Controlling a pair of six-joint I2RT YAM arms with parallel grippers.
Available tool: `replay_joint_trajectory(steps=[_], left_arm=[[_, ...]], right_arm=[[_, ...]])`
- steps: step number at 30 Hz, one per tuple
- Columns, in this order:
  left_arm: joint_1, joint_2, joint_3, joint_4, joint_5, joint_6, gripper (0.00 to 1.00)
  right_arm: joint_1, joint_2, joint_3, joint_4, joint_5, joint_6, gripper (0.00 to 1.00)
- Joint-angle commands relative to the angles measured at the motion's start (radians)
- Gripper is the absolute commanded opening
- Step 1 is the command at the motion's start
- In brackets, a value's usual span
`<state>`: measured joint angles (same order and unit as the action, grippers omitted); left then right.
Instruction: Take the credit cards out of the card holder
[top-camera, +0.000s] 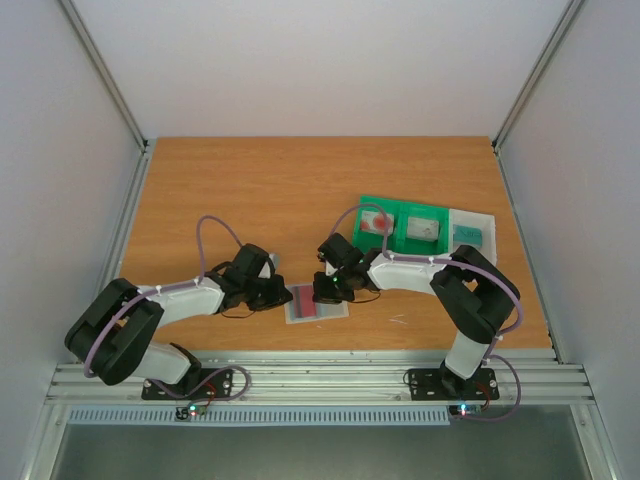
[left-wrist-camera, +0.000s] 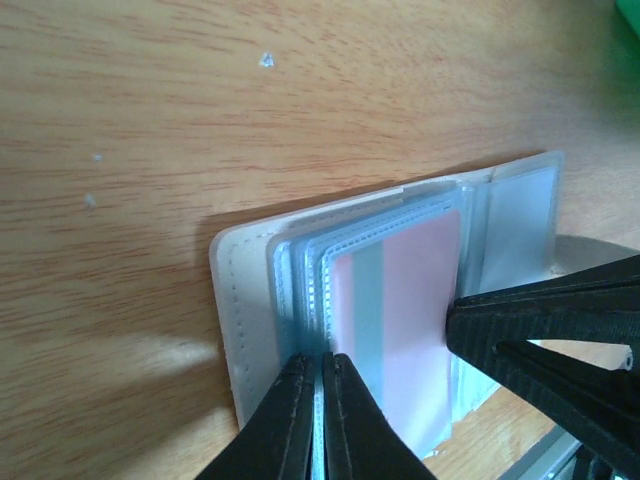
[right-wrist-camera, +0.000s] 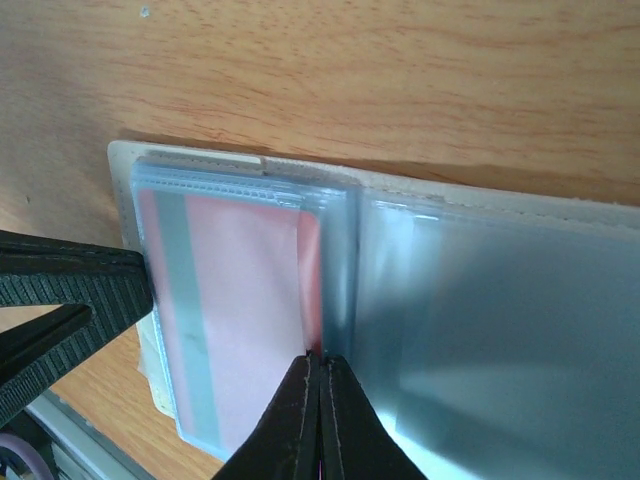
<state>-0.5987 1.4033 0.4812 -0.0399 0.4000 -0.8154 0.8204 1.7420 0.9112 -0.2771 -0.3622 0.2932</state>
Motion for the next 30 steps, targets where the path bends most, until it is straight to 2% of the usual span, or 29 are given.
replay_joint_trajectory(steps=[1,11,18,22,26,30], left_arm=[[0.004,0.011,0.030,-0.027,-0.036,0.049,0.05],[0.004,0.024,0.040,-0.041,-0.038,0.062,0.05],[0.004,0.008,0.043,-0.049,-0.031,0.062,0.05],[0.004,-0.017,0.058,-0.060,-0.008,0.054,0.12],[0.004,-0.045,0.044,-0.002,0.044,0.015,0.25],[0.004,-0.026,0.039,0.045,0.075,-0.010,0.31]], right_arm=[[0.006,-0.009,-0.019,-0.019,0.050,-0.015,0.01],[0.006,-0.065,-0.054,-0.035,0.082,-0.004,0.01],[0.017,-0.134,-0.066,-0.015,0.022,0.038,0.01],[0.026,-0.145,-0.069,-0.021,0.030,0.042,0.02],[0.026,-0.124,-0.056,-0.036,0.049,0.031,0.06],[0.026,-0.099,-0.055,-0.023,0.046,0.032,0.11]])
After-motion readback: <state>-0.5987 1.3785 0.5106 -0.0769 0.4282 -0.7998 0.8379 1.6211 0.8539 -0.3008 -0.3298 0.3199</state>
